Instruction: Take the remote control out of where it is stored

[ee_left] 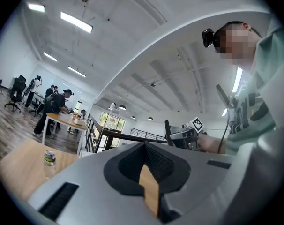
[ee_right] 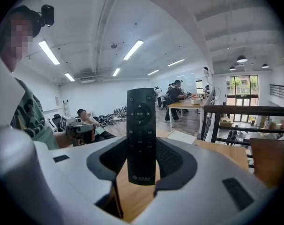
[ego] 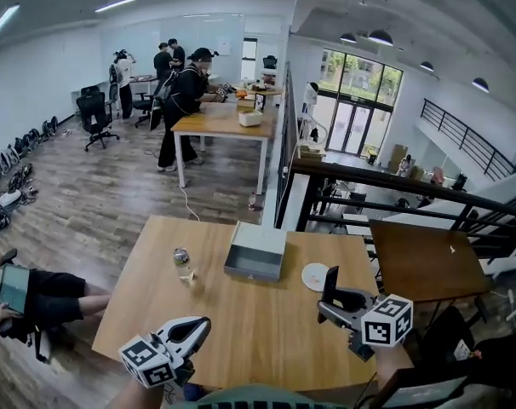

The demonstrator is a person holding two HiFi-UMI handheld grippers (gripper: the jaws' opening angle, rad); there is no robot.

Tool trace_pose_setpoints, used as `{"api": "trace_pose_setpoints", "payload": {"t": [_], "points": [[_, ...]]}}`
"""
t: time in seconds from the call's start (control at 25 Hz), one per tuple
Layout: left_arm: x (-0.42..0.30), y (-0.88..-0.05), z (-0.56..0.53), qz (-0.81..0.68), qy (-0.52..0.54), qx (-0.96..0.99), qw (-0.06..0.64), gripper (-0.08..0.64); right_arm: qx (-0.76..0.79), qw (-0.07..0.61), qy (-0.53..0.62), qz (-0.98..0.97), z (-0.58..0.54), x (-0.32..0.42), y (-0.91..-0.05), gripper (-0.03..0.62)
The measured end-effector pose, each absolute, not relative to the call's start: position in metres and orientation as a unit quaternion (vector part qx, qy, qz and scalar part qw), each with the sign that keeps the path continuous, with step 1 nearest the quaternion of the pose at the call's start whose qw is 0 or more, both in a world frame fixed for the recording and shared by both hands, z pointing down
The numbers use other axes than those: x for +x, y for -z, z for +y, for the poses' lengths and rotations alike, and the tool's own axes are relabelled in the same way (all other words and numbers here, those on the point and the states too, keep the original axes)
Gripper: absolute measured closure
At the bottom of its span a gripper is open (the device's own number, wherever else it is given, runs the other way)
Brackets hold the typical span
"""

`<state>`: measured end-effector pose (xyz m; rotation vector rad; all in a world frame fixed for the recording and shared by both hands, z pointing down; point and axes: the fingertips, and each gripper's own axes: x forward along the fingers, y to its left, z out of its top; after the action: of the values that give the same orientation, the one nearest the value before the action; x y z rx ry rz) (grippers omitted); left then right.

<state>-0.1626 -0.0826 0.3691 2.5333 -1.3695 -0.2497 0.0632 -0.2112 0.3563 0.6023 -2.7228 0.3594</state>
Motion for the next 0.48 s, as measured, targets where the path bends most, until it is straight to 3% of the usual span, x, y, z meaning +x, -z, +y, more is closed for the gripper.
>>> {"api": "trace_pose_setpoints", "payload": {"t": [0.2,0.48], "points": [[-0.098,-0.346,-0.084,-0.437,0.065,0.891,0.098,0.568,0.221,0.127,-0.111,-0.961,-0.187,0.121,-0.341,0.407],[-0.094,-0.331,-0.069,-0.426,0.07,0.899,0.078,0.568,0.233,0.07,-0.1,-0.965,-0.154,0.135,-0.32,0.407]]}}
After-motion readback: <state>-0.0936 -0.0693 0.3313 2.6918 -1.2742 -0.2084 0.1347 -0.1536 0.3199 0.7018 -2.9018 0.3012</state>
